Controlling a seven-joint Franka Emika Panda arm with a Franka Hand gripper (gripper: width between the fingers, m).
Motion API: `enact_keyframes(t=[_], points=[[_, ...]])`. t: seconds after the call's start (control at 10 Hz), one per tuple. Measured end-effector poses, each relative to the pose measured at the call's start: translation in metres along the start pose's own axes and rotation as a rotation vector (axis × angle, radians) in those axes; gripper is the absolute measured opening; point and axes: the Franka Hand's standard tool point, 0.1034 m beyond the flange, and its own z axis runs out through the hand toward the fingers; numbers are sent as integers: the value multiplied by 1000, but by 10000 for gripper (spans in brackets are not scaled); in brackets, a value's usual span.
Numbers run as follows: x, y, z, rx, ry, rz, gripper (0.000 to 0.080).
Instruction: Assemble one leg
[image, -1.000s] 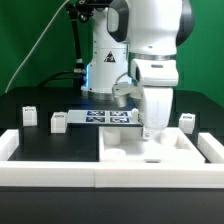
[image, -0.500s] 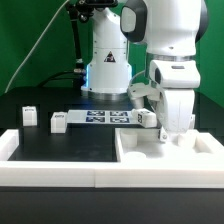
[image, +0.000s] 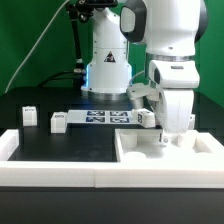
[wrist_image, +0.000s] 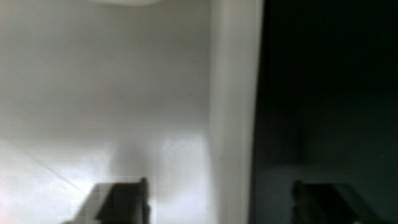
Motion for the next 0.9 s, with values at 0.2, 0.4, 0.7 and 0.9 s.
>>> enact_keyframes(t=[0.2, 0.4, 0.7, 0.9], points=[[0, 0, 0, 0, 0, 0, 550], [0, 0, 0, 0, 0, 0, 645], [0, -2, -12, -13, -5, 26, 649], [5, -12, -40, -45, -16, 79, 649]])
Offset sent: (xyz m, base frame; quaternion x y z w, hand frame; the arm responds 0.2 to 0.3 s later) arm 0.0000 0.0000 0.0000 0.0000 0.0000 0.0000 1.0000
